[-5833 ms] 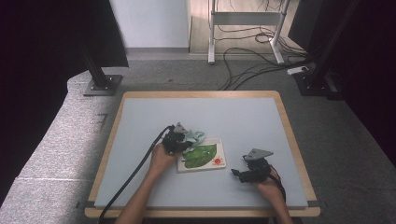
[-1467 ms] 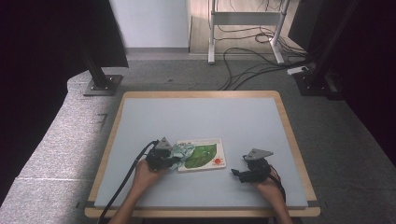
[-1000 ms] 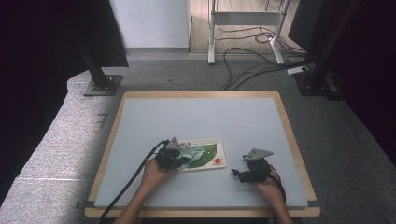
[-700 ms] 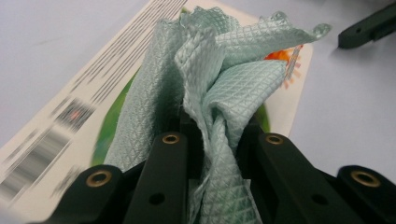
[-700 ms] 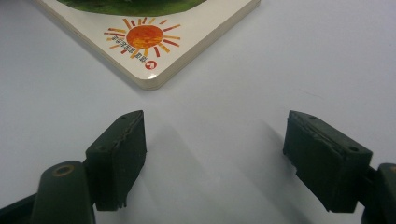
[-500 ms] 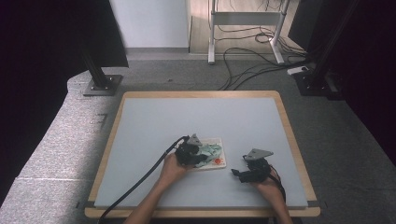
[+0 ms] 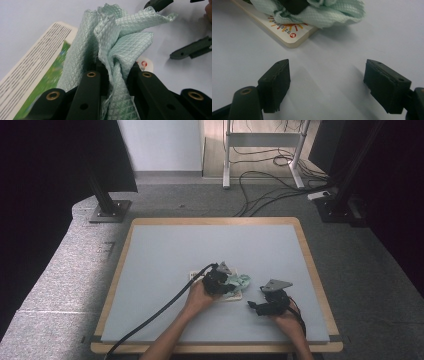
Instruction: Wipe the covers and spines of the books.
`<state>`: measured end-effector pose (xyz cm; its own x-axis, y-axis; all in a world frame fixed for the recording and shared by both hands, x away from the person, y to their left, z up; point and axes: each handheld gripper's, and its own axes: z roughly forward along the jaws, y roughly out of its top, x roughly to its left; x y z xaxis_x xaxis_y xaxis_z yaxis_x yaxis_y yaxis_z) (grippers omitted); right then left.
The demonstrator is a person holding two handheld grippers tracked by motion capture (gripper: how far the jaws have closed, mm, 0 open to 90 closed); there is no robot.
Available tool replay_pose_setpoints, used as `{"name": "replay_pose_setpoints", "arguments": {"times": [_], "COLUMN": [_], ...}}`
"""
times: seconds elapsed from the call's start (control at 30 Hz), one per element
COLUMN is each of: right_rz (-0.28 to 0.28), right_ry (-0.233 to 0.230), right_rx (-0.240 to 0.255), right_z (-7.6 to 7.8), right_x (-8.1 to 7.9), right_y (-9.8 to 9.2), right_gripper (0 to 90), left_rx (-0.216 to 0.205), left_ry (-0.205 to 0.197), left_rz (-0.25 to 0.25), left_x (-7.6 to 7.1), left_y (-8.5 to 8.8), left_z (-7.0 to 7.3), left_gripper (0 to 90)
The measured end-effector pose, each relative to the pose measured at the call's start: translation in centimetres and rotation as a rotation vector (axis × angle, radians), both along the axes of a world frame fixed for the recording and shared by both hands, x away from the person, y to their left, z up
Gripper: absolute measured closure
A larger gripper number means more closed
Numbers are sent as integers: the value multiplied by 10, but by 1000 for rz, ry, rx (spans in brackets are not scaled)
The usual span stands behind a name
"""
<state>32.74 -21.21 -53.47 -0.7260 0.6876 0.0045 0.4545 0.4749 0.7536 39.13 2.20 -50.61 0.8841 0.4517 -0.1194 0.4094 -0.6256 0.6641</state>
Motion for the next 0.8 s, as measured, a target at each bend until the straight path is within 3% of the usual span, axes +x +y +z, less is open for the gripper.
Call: {"name": "replay_pose_setpoints", "arguments": {"times": [0.3, 0.6, 0.8], "right_rz": [1, 0, 0], "right_ry": [-1, 0, -1], "right_rx": [-1, 0, 0], "right_z": [0, 0, 0], "right_x": [0, 0, 0], "right_y": [0, 0, 0], "right_gripper": [207, 207, 207], "left_rx": [-5, 12, 12], "left_ry": [0, -6, -13], "left_rz": [-24, -63, -60], "left_x": [-5, -15, -20], "left_y": [-16, -17, -13], "left_z": [-1, 0, 0], "left_gripper": [793, 793, 795]}}
